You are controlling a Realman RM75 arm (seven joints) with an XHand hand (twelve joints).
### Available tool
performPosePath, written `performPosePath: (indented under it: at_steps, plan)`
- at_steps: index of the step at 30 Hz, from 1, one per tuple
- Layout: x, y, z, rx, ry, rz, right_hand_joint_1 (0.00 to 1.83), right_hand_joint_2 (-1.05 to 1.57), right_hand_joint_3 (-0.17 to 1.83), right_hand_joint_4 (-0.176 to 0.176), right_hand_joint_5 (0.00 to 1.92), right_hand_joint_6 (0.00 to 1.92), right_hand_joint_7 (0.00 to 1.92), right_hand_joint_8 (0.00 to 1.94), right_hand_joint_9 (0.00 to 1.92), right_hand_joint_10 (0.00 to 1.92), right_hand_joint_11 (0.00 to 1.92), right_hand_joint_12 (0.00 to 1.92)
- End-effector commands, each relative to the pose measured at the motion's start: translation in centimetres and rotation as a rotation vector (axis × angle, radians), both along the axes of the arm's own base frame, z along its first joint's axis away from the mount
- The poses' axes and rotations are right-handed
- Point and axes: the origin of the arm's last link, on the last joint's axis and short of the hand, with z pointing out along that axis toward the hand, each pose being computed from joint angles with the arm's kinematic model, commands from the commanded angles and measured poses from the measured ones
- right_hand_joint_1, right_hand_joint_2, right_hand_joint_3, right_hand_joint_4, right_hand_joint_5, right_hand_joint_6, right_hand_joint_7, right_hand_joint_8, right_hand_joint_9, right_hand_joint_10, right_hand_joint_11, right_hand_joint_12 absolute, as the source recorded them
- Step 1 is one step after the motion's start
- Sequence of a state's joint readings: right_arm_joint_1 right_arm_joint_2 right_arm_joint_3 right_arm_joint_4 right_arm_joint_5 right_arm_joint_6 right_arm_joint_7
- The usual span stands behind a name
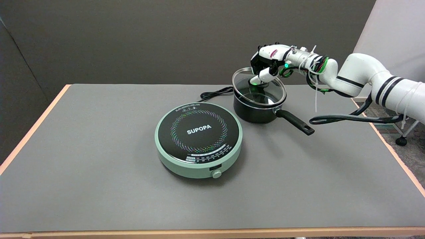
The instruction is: Place the pot lid onto the pot.
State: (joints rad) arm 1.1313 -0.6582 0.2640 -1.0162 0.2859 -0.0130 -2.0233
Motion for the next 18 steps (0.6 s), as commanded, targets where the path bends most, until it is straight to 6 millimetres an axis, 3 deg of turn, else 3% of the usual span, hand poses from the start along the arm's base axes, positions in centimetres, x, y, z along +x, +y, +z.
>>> performPosePath:
  at_steps: [1, 18]
  plan:
    - [-1.37, -0.23, 0.73, -0.013, 0.027, -0.035, 1.19, 1.08, 0.22, -0.028, 0.73, 1.33, 0.96, 1.14, 0.89, 1.71, 0.29, 1.92]
    - [-2.19, -0.58, 1.12, -0.03, 0.042, -0.05, 1.19, 1.08, 0.22, -0.027, 0.74, 1.33, 0.96, 1.14, 0.89, 1.71, 0.3, 1.92]
